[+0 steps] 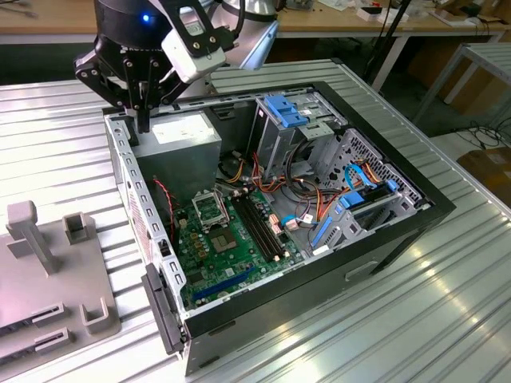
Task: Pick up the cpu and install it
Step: 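Reach for the cpu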
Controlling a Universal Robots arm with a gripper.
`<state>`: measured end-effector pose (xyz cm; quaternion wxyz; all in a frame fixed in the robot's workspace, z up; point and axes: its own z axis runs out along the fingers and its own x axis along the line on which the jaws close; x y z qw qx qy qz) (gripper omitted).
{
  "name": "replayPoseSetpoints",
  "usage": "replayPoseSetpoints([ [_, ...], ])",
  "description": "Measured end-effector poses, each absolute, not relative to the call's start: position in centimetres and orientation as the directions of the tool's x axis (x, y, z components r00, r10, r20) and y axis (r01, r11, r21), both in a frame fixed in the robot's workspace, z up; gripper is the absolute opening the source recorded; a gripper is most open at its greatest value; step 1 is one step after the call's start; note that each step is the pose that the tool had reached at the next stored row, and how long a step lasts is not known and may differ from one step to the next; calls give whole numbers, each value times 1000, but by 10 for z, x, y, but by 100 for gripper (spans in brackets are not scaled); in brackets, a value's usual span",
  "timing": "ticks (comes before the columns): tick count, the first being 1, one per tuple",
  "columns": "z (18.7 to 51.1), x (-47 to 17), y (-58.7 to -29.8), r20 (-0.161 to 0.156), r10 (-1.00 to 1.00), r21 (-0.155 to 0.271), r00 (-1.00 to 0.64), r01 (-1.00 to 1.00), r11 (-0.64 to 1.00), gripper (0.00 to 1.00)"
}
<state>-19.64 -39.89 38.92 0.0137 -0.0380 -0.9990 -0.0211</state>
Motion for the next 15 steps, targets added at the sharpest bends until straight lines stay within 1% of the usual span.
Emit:
replayPoseSetpoints([
  [15, 389, -204, -399, 34, 75, 41, -997, 77, 996, 11],
])
